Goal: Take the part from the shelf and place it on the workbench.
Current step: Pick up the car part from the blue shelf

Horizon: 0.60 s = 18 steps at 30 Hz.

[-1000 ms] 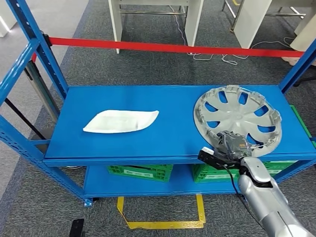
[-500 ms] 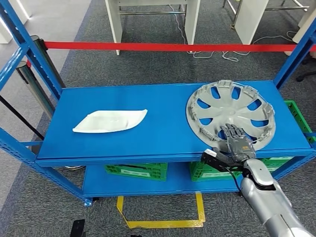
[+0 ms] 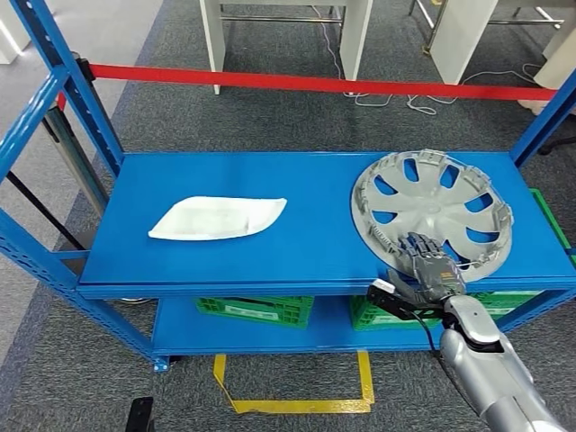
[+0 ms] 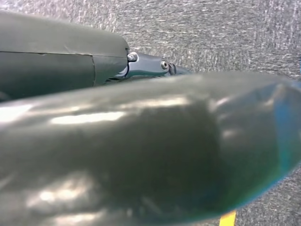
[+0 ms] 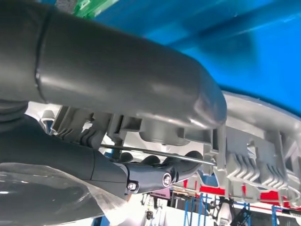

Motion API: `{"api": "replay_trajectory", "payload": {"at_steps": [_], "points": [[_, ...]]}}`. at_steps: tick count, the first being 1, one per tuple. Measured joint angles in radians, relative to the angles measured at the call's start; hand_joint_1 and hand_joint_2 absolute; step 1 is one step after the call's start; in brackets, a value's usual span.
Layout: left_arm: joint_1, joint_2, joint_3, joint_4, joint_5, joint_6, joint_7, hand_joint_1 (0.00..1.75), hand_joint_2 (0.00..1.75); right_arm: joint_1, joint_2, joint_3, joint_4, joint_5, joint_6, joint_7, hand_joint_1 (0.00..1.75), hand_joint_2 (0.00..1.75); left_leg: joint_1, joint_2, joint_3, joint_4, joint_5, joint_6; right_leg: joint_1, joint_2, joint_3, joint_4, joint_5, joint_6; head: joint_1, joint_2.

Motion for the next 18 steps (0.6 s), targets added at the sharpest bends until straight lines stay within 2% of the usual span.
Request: {"api": "replay_trajectory", "payload": {"at_steps": [1,2,3,4,5,8,10,11,13,14,15,16,18], "points": [[0.000,0.000,0.000,0.000,0.000,0.000,0.000,0.00,0.00,-0.001,0.000,0.000,0.000,0.000,0.000,-0.001,0.00,0.00,0.001,0.000,0.002,0.000,-0.001,-0.001,-0.002,0.000,0.018,-0.041,0.030,0.000,0.000,0.000],[-0.001,0.000,0.001,0.000,0.000,0.000,0.000,0.00,0.00,-0.002,0.000,0.000,0.000,0.000,0.000,-0.002,0.00,0.00,0.002,0.000,0.004,0.000,-0.003,-0.004,-0.004,-0.001,0.051,-0.110,0.069,0.001,0.000,0.000],[-0.002,0.000,0.001,0.000,0.000,0.000,0.000,0.00,0.00,-0.003,0.000,0.000,0.000,-0.001,-0.001,-0.005,0.00,0.00,0.001,-0.001,0.006,0.001,-0.005,-0.008,-0.004,-0.001,0.087,-0.180,0.095,0.000,0.001,0.000],[-0.003,0.000,0.001,0.000,-0.001,-0.001,0.000,0.00,0.00,-0.005,0.000,0.000,0.000,-0.003,-0.004,-0.010,0.00,0.00,0.000,-0.001,0.006,0.002,-0.006,-0.013,-0.004,0.000,0.117,-0.236,0.112,-0.003,0.000,0.000],[-0.003,0.000,0.001,0.000,-0.002,-0.001,0.000,0.00,0.00,-0.006,0.000,-0.001,0.000,-0.005,-0.011,-0.015,0.00,0.00,-0.002,-0.002,0.005,0.003,-0.006,-0.019,-0.003,0.001,0.134,-0.268,0.116,-0.007,0.000,0.000],[-0.004,0.000,0.001,0.000,-0.006,-0.002,0.000,0.00,0.00,-0.006,-0.002,-0.010,-0.002,-0.013,-0.049,-0.029,0.00,0.00,0.000,-0.002,0.004,0.003,-0.006,-0.038,0.000,0.002,0.141,-0.279,0.114,-0.026,-0.002,0.000],[-0.005,0.001,0.001,0.000,-0.008,-0.002,0.000,0.00,0.00,-0.006,-0.005,-0.021,-0.004,-0.018,-0.073,-0.034,0.00,0.00,0.001,-0.001,-0.010,0.039,-0.034,-0.047,-0.002,0.000,0.143,-0.283,0.117,-0.040,-0.004,0.000],[-0.006,0.001,0.001,0.000,-0.009,-0.002,-0.001,0.00,0.00,-0.005,-0.006,-0.026,-0.004,-0.019,-0.081,-0.036,0.00,0.00,0.002,-0.001,-0.031,0.088,-0.063,-0.049,-0.003,-0.002,0.144,-0.285,0.118,-0.046,-0.006,0.000],[-0.005,0.001,0.001,0.000,-0.011,-0.002,-0.001,0.00,0.00,-0.001,-0.008,-0.036,-0.005,-0.021,-0.095,-0.040,0.00,0.00,0.001,-0.001,-0.091,0.223,-0.126,-0.052,0.000,-0.003,0.144,-0.284,0.116,-0.051,-0.008,0.000],[-0.004,0.002,0.001,0.000,-0.012,-0.002,-0.001,0.00,0.00,0.001,-0.010,-0.040,-0.005,-0.021,-0.103,-0.043,0.00,0.00,0.001,-0.001,-0.113,0.273,-0.140,-0.051,0.002,-0.003,0.144,-0.284,0.116,-0.052,-0.008,0.000],[-0.003,0.002,0.001,0.000,-0.013,-0.002,-0.001,0.00,0.00,0.003,-0.012,-0.045,-0.005,-0.021,-0.112,-0.047,0.00,0.00,0.000,-0.001,-0.120,0.287,-0.133,-0.049,0.004,-0.002,0.144,-0.283,0.115,-0.053,-0.008,0.000],[-0.003,0.002,0.001,0.000,-0.014,-0.002,-0.001,0.00,0.00,0.003,-0.013,-0.051,-0.005,-0.021,-0.122,-0.049,0.00,0.00,0.000,-0.001,-0.109,0.261,-0.109,-0.046,0.006,-0.001,0.145,-0.283,0.115,-0.053,-0.008,0.000],[-0.004,0.002,0.001,0.000,-0.014,-0.002,-0.001,0.00,0.00,0.002,-0.016,-0.061,-0.009,-0.022,-0.133,-0.053,0.00,0.00,-0.003,0.000,-0.052,0.133,-0.037,-0.034,0.008,0.001,0.149,-0.282,0.113,-0.052,-0.008,0.000]]}}
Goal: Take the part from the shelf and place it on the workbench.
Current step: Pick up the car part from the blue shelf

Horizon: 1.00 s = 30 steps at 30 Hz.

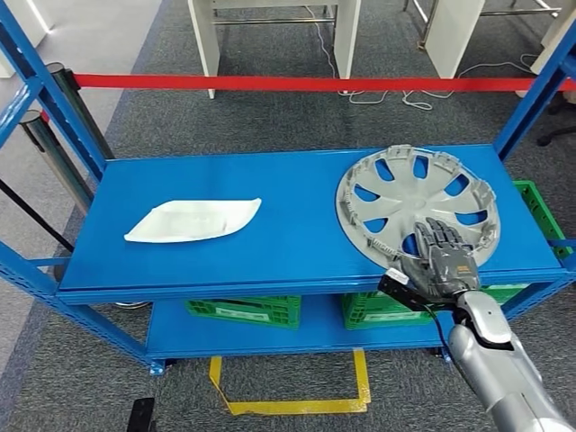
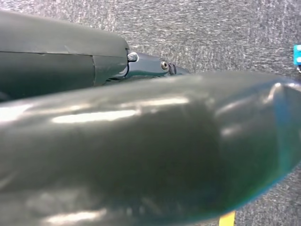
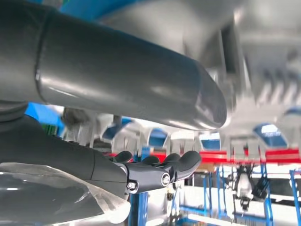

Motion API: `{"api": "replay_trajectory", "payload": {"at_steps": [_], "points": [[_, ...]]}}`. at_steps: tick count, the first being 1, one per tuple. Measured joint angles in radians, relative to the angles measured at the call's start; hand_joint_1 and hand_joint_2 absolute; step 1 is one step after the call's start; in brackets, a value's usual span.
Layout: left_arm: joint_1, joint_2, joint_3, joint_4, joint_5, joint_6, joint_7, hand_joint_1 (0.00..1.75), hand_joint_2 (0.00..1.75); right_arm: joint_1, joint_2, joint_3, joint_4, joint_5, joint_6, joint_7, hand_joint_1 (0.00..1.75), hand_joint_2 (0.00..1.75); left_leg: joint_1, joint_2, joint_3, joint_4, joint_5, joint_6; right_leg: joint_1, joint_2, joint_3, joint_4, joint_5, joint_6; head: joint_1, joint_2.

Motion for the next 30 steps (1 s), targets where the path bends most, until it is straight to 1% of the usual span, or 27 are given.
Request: {"api": "replay_trajectory", "payload": {"at_steps": [1,2,3,5,6,7,8,9,10,11,12,13,14,15,16,17,18,19,21,22,23,24,26,27,28,29,30], "points": [[-0.001,0.001,0.000,0.000,0.000,0.000,0.000,0.00,0.00,-0.002,-0.002,-0.004,-0.002,0.000,-0.002,-0.001,0.00,0.00,-0.002,0.000,0.027,-0.061,0.022,0.006,0.002,0.000,0.000,0.002,-0.001,0.002,0.000,0.000],[-0.003,0.001,0.000,0.000,-0.001,0.000,0.000,0.00,0.00,-0.003,-0.005,-0.008,-0.003,0.000,-0.004,-0.001,0.00,0.00,-0.004,0.001,0.044,-0.101,0.033,0.010,0.004,0.000,-0.002,0.003,-0.002,0.006,0.001,0.000],[-0.003,0.001,0.000,0.000,-0.001,0.000,0.000,0.00,0.00,-0.004,-0.008,-0.011,-0.004,0.000,-0.005,-0.001,0.00,0.00,-0.006,0.001,0.049,-0.118,0.031,0.013,0.004,-0.001,-0.005,0.004,-0.001,0.010,0.001,0.000],[-0.002,0.001,0.000,0.000,-0.002,0.000,0.000,0.00,0.00,-0.005,-0.012,-0.015,-0.005,0.000,-0.006,-0.002,0.00,0.00,-0.009,0.001,0.047,-0.124,0.030,0.017,0.003,-0.001,-0.009,0.003,0.001,0.020,0.001,0.000],[-0.001,0.001,0.001,0.000,-0.002,-0.001,0.000,0.00,0.00,-0.004,-0.013,-0.015,-0.007,0.000,-0.006,-0.002,0.00,0.00,-0.008,0.000,0.048,-0.127,0.033,0.022,0.002,-0.001,-0.011,0.003,-0.001,0.026,0.001,0.000],[-0.002,0.001,0.001,0.000,-0.002,-0.002,0.000,0.00,0.00,-0.005,-0.015,-0.017,-0.008,0.000,-0.006,-0.002,0.00,0.00,-0.006,0.001,0.050,-0.131,0.036,0.027,0.001,-0.001,-0.017,0.013,-0.010,0.032,0.003,0.000],[-0.003,0.000,0.001,0.000,-0.003,-0.004,0.000,0.00,0.00,-0.006,-0.017,-0.019,-0.009,0.000,-0.007,-0.002,0.00,0.00,-0.003,0.001,0.051,-0.134,0.038,0.031,0.000,-0.001,-0.032,0.043,-0.030,0.038,0.005,0.000],[-0.004,0.000,0.001,0.000,-0.003,-0.005,0.000,0.00,0.00,-0.007,-0.019,-0.020,-0.010,0.001,-0.007,-0.002,0.00,0.00,-0.001,0.001,0.052,-0.136,0.039,0.034,-0.001,-0.001,-0.059,0.097,-0.058,0.043,0.007,0.000],[-0.004,0.000,0.001,0.000,-0.003,-0.006,0.000,0.00,0.00,-0.008,-0.020,-0.021,-0.011,0.002,-0.007,-0.002,0.00,0.00,-0.001,0.001,0.051,-0.136,0.039,0.035,-0.002,-0.001,-0.094,0.168,-0.089,0.047,0.009,0.000],[-0.004,0.000,0.001,0.000,-0.004,-0.008,0.000,0.00,0.00,-0.007,-0.022,-0.022,-0.011,0.003,-0.008,-0.003,0.00,0.00,-0.002,0.001,0.051,-0.136,0.039,0.036,-0.004,-0.001,-0.129,0.237,-0.113,0.050,0.010,0.000],[-0.003,0.000,0.001,0.000,-0.005,-0.008,0.000,0.00,0.00,-0.005,-0.023,-0.022,-0.011,0.005,-0.009,-0.005,0.00,0.00,-0.002,0.001,0.051,-0.135,0.039,0.036,-0.005,-0.001,-0.154,0.284,-0.122,0.052,0.010,0.000],[-0.003,0.000,0.001,0.000,-0.005,-0.009,0.000,0.00,0.00,-0.003,-0.024,-0.023,-0.011,0.007,-0.013,-0.006,0.00,0.00,-0.002,0.001,0.051,-0.135,0.039,0.036,-0.007,-0.001,-0.162,0.292,-0.112,0.053,0.010,0.000],[-0.003,0.000,0.001,0.000,-0.007,-0.010,0.000,0.00,0.00,-0.002,-0.025,-0.024,-0.012,0.009,-0.020,-0.009,0.00,0.00,-0.001,0.001,0.052,-0.134,0.038,0.035,-0.009,-0.002,-0.148,0.257,-0.083,0.054,0.010,0.000],[-0.004,0.000,0.001,0.000,-0.009,-0.010,0.000,0.00,0.00,-0.002,-0.027,-0.025,-0.015,0.011,-0.029,-0.011,0.00,0.00,-0.001,0.000,0.053,-0.134,0.037,0.033,-0.011,-0.002,-0.117,0.191,-0.045,0.054,0.010,0.000],[-0.004,0.000,0.001,0.000,-0.011,-0.011,0.000,0.00,0.00,-0.003,-0.029,-0.028,-0.018,0.012,-0.040,-0.014,0.00,0.00,-0.002,0.000,0.053,-0.133,0.035,0.030,-0.012,-0.002,-0.081,0.119,-0.017,0.054,0.010,0.000],[-0.004,0.000,0.001,0.000,-0.013,-0.011,0.000,0.00,0.00,-0.004,-0.030,-0.032,-0.022,0.013,-0.049,-0.017,0.00,0.00,-0.003,0.000,0.053,-0.130,0.033,0.026,-0.012,-0.002,-0.050,0.059,0.002,0.051,0.009,0.000],[-0.005,0.001,0.001,0.000,-0.015,-0.011,0.000,0.00,0.00,-0.004,-0.031,-0.035,-0.024,0.014,-0.056,-0.019,0.00,0.00,-0.005,-0.001,0.051,-0.129,0.032,0.021,-0.010,-0.001,-0.031,0.023,0.008,0.047,0.009,0.000],[-0.005,0.001,0.001,0.000,-0.016,-0.011,0.000,0.00,0.00,-0.003,-0.031,-0.038,-0.025,0.014,-0.059,-0.022,0.00,0.00,-0.006,-0.001,0.050,-0.128,0.033,0.015,-0.008,0.001,-0.023,0.011,0.004,0.041,0.009,0.000],[-0.004,0.002,0.001,0.000,-0.017,-0.011,0.000,0.00,0.00,0.000,-0.032,-0.043,-0.026,0.012,-0.054,-0.026,0.00,0.87,-0.005,-0.001,0.048,-0.129,0.032,0.004,-0.008,0.002,-0.023,0.009,0.006,0.027,0.009,0.000],[-0.005,0.002,0.001,0.000,-0.017,-0.011,0.000,0.00,0.00,0.000,-0.033,-0.047,-0.027,0.009,-0.048,-0.028,0.00,1.31,-0.005,-0.001,0.046,-0.121,0.024,-0.001,-0.009,0.002,-0.023,0.008,0.007,0.020,0.008,0.000],[-0.005,0.002,0.001,0.000,-0.017,-0.011,0.000,0.00,0.00,-0.001,-0.035,-0.050,-0.027,0.005,-0.037,-0.032,0.00,1.75,-0.004,0.000,0.036,-0.095,0.006,-0.006,-0.010,0.001,-0.022,0.007,0.008,0.013,0.007,0.000],[-0.006,0.002,0.001,0.000,-0.017,-0.012,0.000,0.00,0.00,-0.002,-0.037,-0.054,-0.027,-0.001,-0.023,-0.038,0.00,1.75,-0.004,0.000,0.017,-0.050,-0.022,-0.009,-0.011,0.001,-0.021,0.006,0.008,0.008,0.006,0.000],[-0.006,0.004,0.001,0.000,-0.017,-0.012,0.000,0.00,0.00,-0.002,-0.041,-0.060,-0.025,-0.015,0.014,-0.051,0.00,1.75,-0.004,0.001,-0.041,0.083,-0.084,-0.011,-0.008,0.000,-0.021,0.006,0.007,0.002,0.004,0.000],[-0.004,0.005,0.001,0.000,-0.018,-0.012,0.001,0.00,0.00,-0.002,-0.042,-0.062,-0.023,-0.022,0.035,-0.058,0.00,1.75,-0.004,0.001,-0.064,0.135,-0.100,-0.010,-0.006,0.000,-0.021,0.006,0.007,0.001,0.004,0.000],[-0.004,0.006,0.001,0.000,-0.018,-0.012,0.002,0.00,0.00,-0.002,-0.044,-0.063,-0.020,-0.028,0.054,-0.064,0.00,1.75,-0.005,0.001,-0.075,0.157,-0.098,-0.008,-0.004,0.000,-0.020,0.006,0.006,0.000,0.004,0.000],[-0.003,0.007,0.001,0.000,-0.019,-0.012,0.003,0.00,0.00,-0.003,-0.046,-0.063,-0.017,-0.034,0.072,-0.070,0.00,1.75,-0.005,0.001,-0.069,0.140,-0.077,-0.004,-0.001,0.001,-0.019,0.007,0.006,0.000,0.004,0.000],[-0.003,0.008,0.001,0.000,-0.020,-0.012,0.004,0.00,0.00,-0.005,-0.048,-0.063,-0.014,-0.039,0.088,-0.075,0.00,1.75,-0.007,0.001,-0.046,0.088,-0.041,0.003,0.001,0.002,-0.017,0.007,0.006,0.000,0.004,0.000]]}}
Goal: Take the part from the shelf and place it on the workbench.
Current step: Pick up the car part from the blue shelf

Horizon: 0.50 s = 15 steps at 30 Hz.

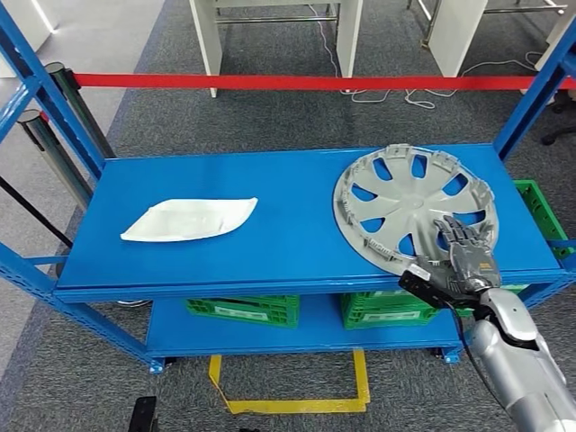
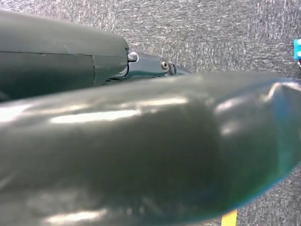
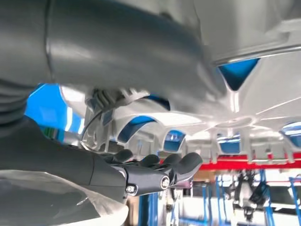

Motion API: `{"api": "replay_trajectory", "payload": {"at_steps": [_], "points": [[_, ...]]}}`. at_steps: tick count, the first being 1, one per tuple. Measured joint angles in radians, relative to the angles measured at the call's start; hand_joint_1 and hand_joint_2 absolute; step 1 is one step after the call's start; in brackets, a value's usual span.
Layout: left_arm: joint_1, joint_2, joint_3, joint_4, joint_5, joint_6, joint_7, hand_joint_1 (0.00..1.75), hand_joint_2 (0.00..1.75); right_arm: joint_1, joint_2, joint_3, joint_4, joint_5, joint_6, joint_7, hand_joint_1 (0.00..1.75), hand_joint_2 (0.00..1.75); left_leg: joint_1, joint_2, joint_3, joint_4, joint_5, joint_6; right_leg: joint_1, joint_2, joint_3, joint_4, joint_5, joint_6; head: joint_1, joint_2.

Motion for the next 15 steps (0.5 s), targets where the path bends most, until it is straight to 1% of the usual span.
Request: {"api": "replay_trajectory", "payload": {"at_steps": [1,2,3,4,6,7,8,9,10,11,12,13,14,15], "points": [[-0.001,0.001,0.000,0.000,-0.001,0.000,0.000,0.00,0.00,-0.002,-0.002,0.000,0.003,-0.005,0.015,-0.005,0.00,1.75,-0.003,0.000,0.030,-0.069,0.036,0.009,0.002,0.001,0.002,0.000,0.000,0.000,0.000,0.000],[-0.002,0.002,0.000,0.000,-0.001,0.001,0.001,0.00,0.00,-0.005,-0.003,0.000,0.006,-0.008,0.030,-0.009,0.00,1.75,-0.005,0.000,0.060,-0.134,0.061,0.016,0.005,0.001,0.001,0.002,-0.001,0.002,0.001,0.000],[-0.003,0.003,0.000,0.000,-0.002,0.001,0.001,0.00,0.00,-0.009,-0.004,0.000,0.010,-0.012,0.045,-0.014,0.00,1.75,-0.007,0.000,0.080,-0.181,0.073,0.021,0.006,0.002,0.000,0.003,-0.002,0.004,0.001,0.000],[-0.004,0.003,0.000,0.000,-0.002,0.002,0.001,0.00,0.00,-0.012,-0.006,0.000,0.016,-0.018,0.065,-0.021,0.00,1.75,-0.010,0.000,0.089,-0.203,0.075,0.024,0.006,0.002,-0.003,0.004,-0.002,0.008,0.001,0.000],[-0.003,0.003,0.000,0.000,-0.003,0.003,0.001,0.00,0.00,-0.022,-0.014,0.001,0.031,-0.033,0.120,-0.044,0.00,1.75,-0.011,0.001,0.090,-0.212,0.074,0.025,0.004,0.002,-0.006,0.003,0.000,0.019,0.001,0.000],[-0.003,0.003,0.000,0.000,-0.003,0.003,0.001,0.00,0.00,-0.030,-0.019,0.002,0.039,-0.041,0.149,-0.057,0.00,1.75,-0.010,0.001,0.092,-0.216,0.076,0.029,0.002,0.002,-0.009,0.006,-0.003,0.025,0.002,0.000],[-0.003,0.003,0.000,0.000,-0.003,0.003,0.000,0.00,0.00,-0.039,-0.025,0.003,0.048,-0.048,0.172,-0.067,0.00,1.75,-0.008,0.001,0.094,-0.220,0.079,0.033,0.002,0.002,-0.016,0.020,-0.014,0.032,0.003,0.000],[-0.005,0.004,0.000,0.000,-0.003,0.003,0.000,0.00,0.00,-0.048,-0.029,0.004,0.057,-0.054,0.190,-0.076,0.00,1.75,-0.005,0.002,0.095,-0.224,0.082,0.036,0.001,0.001,-0.033,0.053,-0.036,0.038,0.005,0.000],[-0.007,0.005,0.000,0.000,-0.003,0.003,0.000,0.00,0.00,-0.055,-0.033,0.006,0.069,-0.060,0.204,-0.084,0.00,1.75,-0.005,0.002,0.095,-0.225,0.084,0.038,-0.001,0.001,-0.058,0.105,-0.064,0.042,0.007,0.000],[-0.008,0.005,0.000,0.000,-0.003,0.003,0.000,0.00,0.00,-0.061,-0.037,0.009,0.080,-0.066,0.217,-0.091,0.00,1.75,-0.005,0.002,0.094,-0.225,0.084,0.040,-0.002,0.000,-0.087,0.168,-0.094,0.046,0.009,0.000],[-0.008,0.006,0.000,0.000,-0.003,0.002,0.000,0.00,0.00,-0.065,-0.039,0.013,0.089,-0.071,0.229,-0.097,0.00,1.75,-0.005,0.002,0.094,-0.225,0.085,0.040,-0.004,0.000,-0.114,0.226,-0.115,0.049,0.009,0.000],[-0.007,0.006,0.000,0.000,-0.003,0.002,0.000,0.00,0.00,-0.069,-0.041,0.016,0.098,-0.074,0.238,-0.102,0.00,1.75,-0.005,0.002,0.094,-0.224,0.084,0.040,-0.005,0.000,-0.129,0.258,-0.121,0.051,0.009,0.000],[-0.007,0.006,0.000,0.000,-0.003,0.002,0.000,0.00,0.00,-0.074,-0.042,0.020,0.105,-0.077,0.247,-0.106,0.00,1.75,-0.004,0.002,0.094,-0.224,0.084,0.040,-0.006,0.000,-0.128,0.256,-0.109,0.052,0.009,0.000],[-0.006,0.006,0.000,0.000,-0.002,0.002,0.000,0.00,0.00,-0.082,-0.043,0.024,0.112,-0.079,0.254,-0.108,0.00,1.75,-0.004,0.003,0.095,-0.223,0.084,0.040,-0.008,-0.001,-0.108,0.217,-0.082,0.051,0.009,0.000]]}}
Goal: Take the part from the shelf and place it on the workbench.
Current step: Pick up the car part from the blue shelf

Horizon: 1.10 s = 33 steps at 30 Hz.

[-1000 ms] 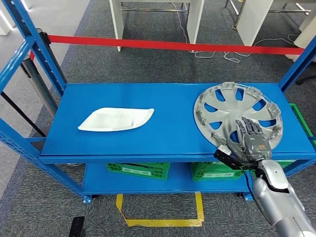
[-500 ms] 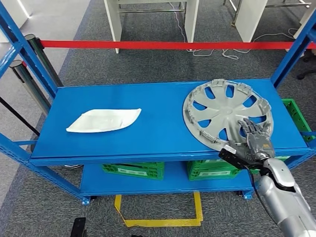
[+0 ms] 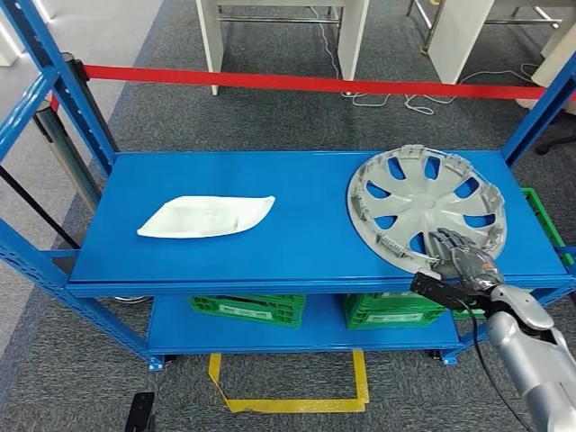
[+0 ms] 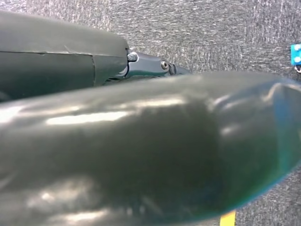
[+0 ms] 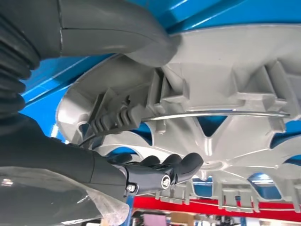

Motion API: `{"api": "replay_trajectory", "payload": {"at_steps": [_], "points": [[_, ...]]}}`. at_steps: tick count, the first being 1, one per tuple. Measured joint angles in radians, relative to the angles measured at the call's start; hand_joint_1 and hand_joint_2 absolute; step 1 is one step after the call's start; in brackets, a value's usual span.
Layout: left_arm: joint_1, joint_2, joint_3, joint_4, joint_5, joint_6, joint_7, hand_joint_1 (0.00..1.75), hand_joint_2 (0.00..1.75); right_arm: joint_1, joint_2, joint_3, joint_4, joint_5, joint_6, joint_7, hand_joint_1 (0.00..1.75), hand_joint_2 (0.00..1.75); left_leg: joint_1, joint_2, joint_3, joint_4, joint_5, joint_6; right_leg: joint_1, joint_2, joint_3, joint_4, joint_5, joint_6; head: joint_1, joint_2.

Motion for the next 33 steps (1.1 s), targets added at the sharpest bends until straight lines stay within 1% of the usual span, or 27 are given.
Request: {"api": "replay_trajectory", "payload": {"at_steps": [1,2,3,4,5,7,8,9,10,12,13,14,15,17,18,19,20,23,24,25,27,28,29,30,31,32,33], "points": [[0.000,0.000,0.000,0.000,0.000,0.001,0.000,0.00,0.00,-0.009,-0.002,0.004,0.007,-0.002,0.007,-0.002,0.39,1.75,0.001,0.000,0.001,0.001,-0.001,-0.001,-0.001,-0.001,0.034,-0.065,0.034,-0.001,0.000,0.000],[-0.001,0.000,0.000,0.000,0.001,0.002,0.000,0.00,0.00,-0.020,-0.004,0.009,0.014,-0.005,0.014,-0.003,0.82,1.75,0.000,0.000,0.001,0.001,-0.001,-0.004,-0.001,-0.002,0.070,-0.132,0.056,-0.004,0.000,0.000],[-0.002,-0.001,0.000,0.000,0.001,0.003,0.000,0.00,0.00,-0.031,-0.006,0.014,0.022,-0.008,0.019,-0.004,1.26,1.75,-0.001,0.000,0.001,0.002,-0.002,-0.008,0.001,-0.002,0.099,-0.184,0.070,-0.008,0.000,0.000],[-0.002,-0.001,0.000,0.000,0.002,0.004,0.000,0.00,0.00,-0.041,-0.007,0.020,0.029,-0.011,0.023,-0.004,1.70,1.75,-0.002,-0.001,0.000,0.003,-0.001,-0.014,0.003,-0.002,0.116,-0.214,0.073,-0.013,-0.001,0.000],[-0.002,-0.002,0.000,0.000,0.003,0.004,0.000,0.00,0.00,-0.050,-0.008,0.027,0.035,-0.013,0.025,-0.004,1.75,1.75,-0.002,-0.001,-0.001,0.003,0.000,-0.020,0.005,-0.002,0.121,-0.222,0.070,-0.018,-0.001,0.000],[-0.002,-0.002,0.000,0.000,0.005,0.004,0.000,0.00,0.00,-0.065,-0.010,0.040,0.046,-0.015,0.029,-0.004,1.75,1.75,0.000,-0.002,-0.001,0.003,0.001,-0.032,0.006,-0.002,0.125,-0.227,0.076,-0.031,-0.001,0.000],[-0.002,-0.003,0.000,0.000,0.006,0.004,0.000,0.00,0.00,-0.072,-0.011,0.045,0.050,-0.016,0.031,-0.004,1.75,1.75,0.001,-0.002,-0.004,0.012,-0.007,-0.038,0.004,-0.003,0.127,-0.230,0.079,-0.037,-0.002,0.000],[-0.002,-0.003,0.000,0.000,0.007,0.004,0.000,0.00,0.00,-0.079,-0.012,0.050,0.054,-0.016,0.032,-0.004,1.75,1.75,0.002,-0.002,-0.014,0.037,-0.025,-0.043,0.002,-0.004,0.129,-0.233,0.081,-0.044,-0.004,0.000],[-0.002,-0.003,0.000,0.000,0.007,0.004,0.000,0.00,0.00,-0.083,-0.012,0.054,0.058,-0.016,0.033,-0.004,1.75,1.75,0.003,-0.002,-0.033,0.085,-0.054,-0.048,0.001,-0.006,0.131,-0.235,0.082,-0.048,-0.006,0.000],[-0.001,-0.003,0.000,0.000,0.007,0.004,0.000,0.00,0.00,-0.088,-0.012,0.062,0.066,-0.016,0.034,-0.003,1.75,1.75,0.005,-0.001,-0.091,0.218,-0.119,-0.055,0.001,-0.007,0.130,-0.235,0.082,-0.053,-0.008,0.000],[0.001,-0.003,0.000,0.000,0.007,0.004,0.000,0.00,0.00,-0.090,-0.012,0.065,0.070,-0.016,0.035,-0.003,1.75,1.75,0.006,-0.001,-0.113,0.269,-0.135,-0.057,0.001,-0.007,0.130,-0.235,0.082,-0.053,-0.007,0.000],[0.002,-0.003,0.000,0.000,0.007,0.004,0.000,0.00,0.00,-0.092,-0.012,0.068,0.074,-0.017,0.036,-0.003,1.75,1.75,0.007,-0.001,-0.119,0.285,-0.131,-0.058,0.001,-0.007,0.130,-0.235,0.082,-0.052,-0.007,0.000],[0.003,-0.002,0.000,0.000,0.007,0.004,-0.001,0.00,0.00,-0.095,-0.012,0.072,0.077,-0.019,0.038,-0.003,1.75,1.75,0.008,-0.001,-0.108,0.264,-0.109,-0.058,0.001,-0.007,0.131,-0.234,0.082,-0.052,-0.007,0.000],[0.002,-0.001,0.000,0.000,0.007,0.004,-0.002,0.00,0.00,-0.102,-0.012,0.079,0.084,-0.025,0.042,-0.004,1.75,1.75,0.011,-0.001,-0.048,0.139,-0.044,-0.057,0.001,-0.006,0.133,-0.232,0.080,-0.047,-0.007,0.000],[0.001,-0.001,0.000,0.000,0.007,0.004,-0.003,0.00,0.00,-0.107,-0.013,0.083,0.088,-0.029,0.045,-0.005,1.75,1.75,0.012,-0.002,-0.019,0.077,-0.023,-0.054,0.003,-0.005,0.131,-0.229,0.078,-0.042,-0.007,0.000],[0.001,-0.001,0.000,0.000,0.007,0.004,-0.003,0.00,0.00,-0.111,-0.013,0.088,0.092,-0.033,0.047,-0.006,1.75,1.75,0.012,-0.003,-0.001,0.035,-0.013,-0.050,0.005,-0.004,0.129,-0.226,0.078,-0.036,-0.007,0.000],[0.000,-0.001,0.000,0.000,0.007,0.005,-0.003,0.00,0.00,-0.115,-0.014,0.092,0.095,-0.036,0.050,-0.007,1.75,1.75,0.011,-0.003,0.006,0.017,-0.014,-0.045,0.007,-0.002,0.126,-0.225,0.078,-0.030,-0.007,0.000],[0.000,0.000,0.001,0.000,0.008,0.007,-0.003,0.00,0.00,-0.121,-0.017,0.102,0.103,-0.041,0.054,-0.008,1.75,1.75,0.010,-0.003,0.005,0.011,-0.010,-0.024,0.005,-0.001,0.119,-0.223,0.075,-0.013,-0.007,0.000],[-0.001,0.000,0.001,0.000,0.009,0.008,-0.003,0.00,0.00,-0.123,-0.019,0.103,0.106,-0.042,0.055,-0.008,1.75,1.75,0.011,-0.002,0.004,0.009,-0.008,-0.017,0.003,-0.002,0.107,-0.202,0.060,-0.008,-0.004,0.000],[-0.002,0.000,0.001,0.000,0.009,0.009,-0.003,0.00,0.00,-0.124,-0.021,0.105,0.109,-0.042,0.056,-0.008,1.75,1.75,0.013,-0.002,0.004,0.007,-0.005,-0.011,0.002,-0.002,0.084,-0.158,0.035,-0.003,-0.003,0.000],[-0.002,-0.001,0.001,0.000,0.009,0.009,-0.003,0.00,0.00,-0.124,-0.022,0.109,0.116,-0.043,0.057,-0.008,1.75,1.75,0.011,-0.001,0.000,0.007,-0.004,-0.006,0.001,-0.002,0.017,-0.022,-0.027,0.002,0.000,0.000],[-0.002,-0.001,0.001,0.000,0.009,0.009,-0.003,0.00,0.00,-0.123,-0.022,0.111,0.118,-0.044,0.057,-0.008,1.75,1.75,0.010,-0.001,-0.001,0.007,-0.004,-0.005,0.001,-0.002,-0.013,0.037,-0.046,0.003,0.000,0.000],[-0.002,-0.001,0.001,0.000,0.009,0.009,-0.003,0.00,0.00,-0.123,-0.022,0.114,0.121,-0.046,0.058,-0.010,1.75,1.75,0.009,-0.001,-0.001,0.007,-0.004,-0.005,0.001,-0.002,-0.030,0.065,-0.047,0.003,0.000,0.000],[-0.002,-0.001,0.001,0.000,0.009,0.009,-0.003,0.00,0.00,-0.125,-0.022,0.117,0.123,-0.050,0.058,-0.013,1.75,1.75,0.008,-0.001,0.000,0.007,-0.004,-0.005,0.001,-0.002,-0.026,0.053,-0.028,0.001,0.000,0.000],[-0.002,-0.001,0.001,0.000,0.009,0.010,-0.003,0.00,0.00,-0.128,-0.023,0.121,0.125,-0.056,0.059,-0.018,1.75,1.75,0.008,-0.002,0.002,0.007,-0.005,-0.005,0.001,-0.002,-0.002,0.001,0.005,-0.002,0.000,0.000],[-0.003,-0.001,0.001,0.000,0.009,0.010,-0.003,0.00,0.00,-0.131,-0.024,0.126,0.127,-0.063,0.059,-0.024,1.75,1.75,0.008,-0.002,0.003,0.007,-0.006,-0.006,0.002,-0.002,0.034,-0.073,0.042,-0.008,0.000,0.000],[-0.004,-0.002,0.001,0.000,0.009,0.010,-0.003,0.00,0.00,-0.135,-0.025,0.131,0.127,-0.071,0.059,-0.031,1.75,1.75,0.005,-0.002,0.004,0.008,-0.007,-0.008,0.004,-0.003,0.070,-0.144,0.068,-0.013,0.000,0.000]]}}
